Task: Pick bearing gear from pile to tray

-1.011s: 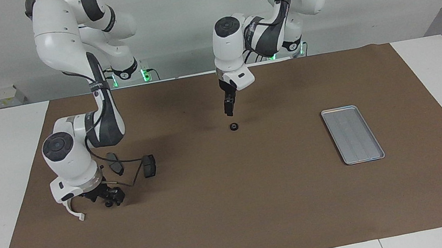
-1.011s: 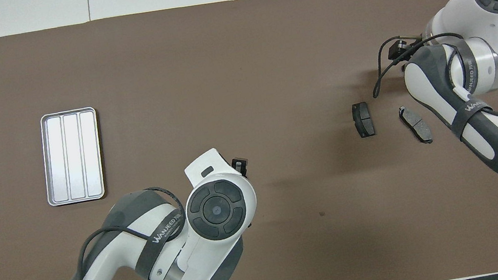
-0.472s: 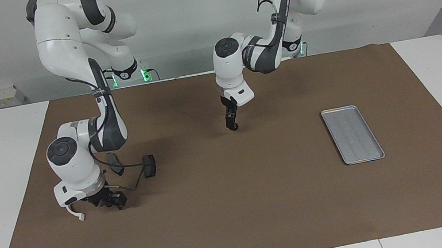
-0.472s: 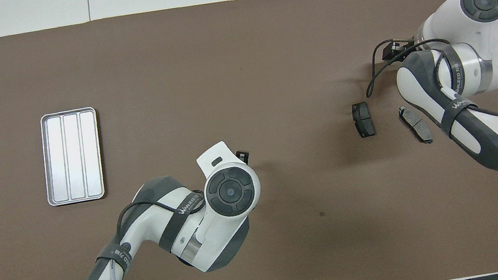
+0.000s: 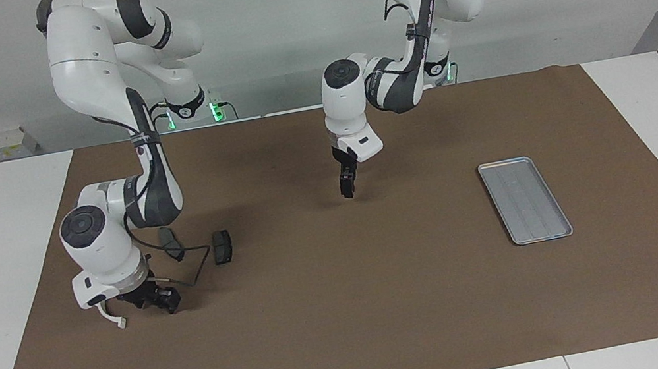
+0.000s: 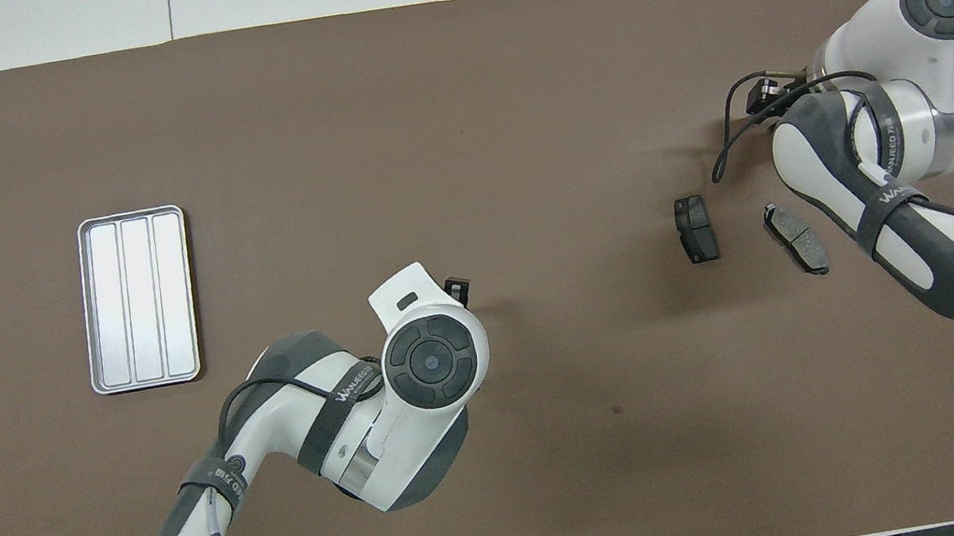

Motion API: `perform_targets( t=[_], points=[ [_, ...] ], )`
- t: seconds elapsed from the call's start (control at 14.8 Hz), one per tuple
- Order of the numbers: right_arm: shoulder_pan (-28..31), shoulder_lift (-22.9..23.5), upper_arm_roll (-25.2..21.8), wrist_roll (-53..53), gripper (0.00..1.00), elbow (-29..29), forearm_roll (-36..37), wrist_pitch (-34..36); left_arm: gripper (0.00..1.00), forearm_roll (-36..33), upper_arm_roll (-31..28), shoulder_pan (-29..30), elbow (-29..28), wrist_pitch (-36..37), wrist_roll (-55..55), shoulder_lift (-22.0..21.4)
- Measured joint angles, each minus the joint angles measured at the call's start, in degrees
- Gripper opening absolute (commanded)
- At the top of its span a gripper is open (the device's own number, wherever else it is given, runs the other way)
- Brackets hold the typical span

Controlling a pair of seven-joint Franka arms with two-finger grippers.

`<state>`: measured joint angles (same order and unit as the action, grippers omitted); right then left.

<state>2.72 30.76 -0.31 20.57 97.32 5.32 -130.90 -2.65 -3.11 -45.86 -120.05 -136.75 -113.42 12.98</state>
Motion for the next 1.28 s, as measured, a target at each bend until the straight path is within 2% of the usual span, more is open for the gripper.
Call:
perform_targets(
  t=[0.13, 0.27, 0.81, 1.28],
  points=[
    [0.00, 0.06, 0.04, 0.01, 0.74, 0.01, -0.27, 0.01, 0.99, -0.25, 0.00, 0.11, -0.01, -0.08, 0.00, 0.24],
    [0.00, 0.11, 0.08, 0.01, 0.65, 0.02, -0.40, 0.01, 0.99, -0.36, 0.08, 0.10, -0.01, -0.13, 0.00, 0.95],
    [-0.13, 0.12, 0.59, 0.29, 0.00, -0.25, -0.86, 0.02, 0.98, -0.39, 0.87, -1.00, -0.19, -0.29, -1.31, 1.94],
    [-0.14, 0.12, 0.59, 0.33, 0.00, -0.24, -0.87, 0.02, 0.97, -0.43, 0.84, -1.70, -0.84, -1.42, -1.74, 3.00]
  ],
)
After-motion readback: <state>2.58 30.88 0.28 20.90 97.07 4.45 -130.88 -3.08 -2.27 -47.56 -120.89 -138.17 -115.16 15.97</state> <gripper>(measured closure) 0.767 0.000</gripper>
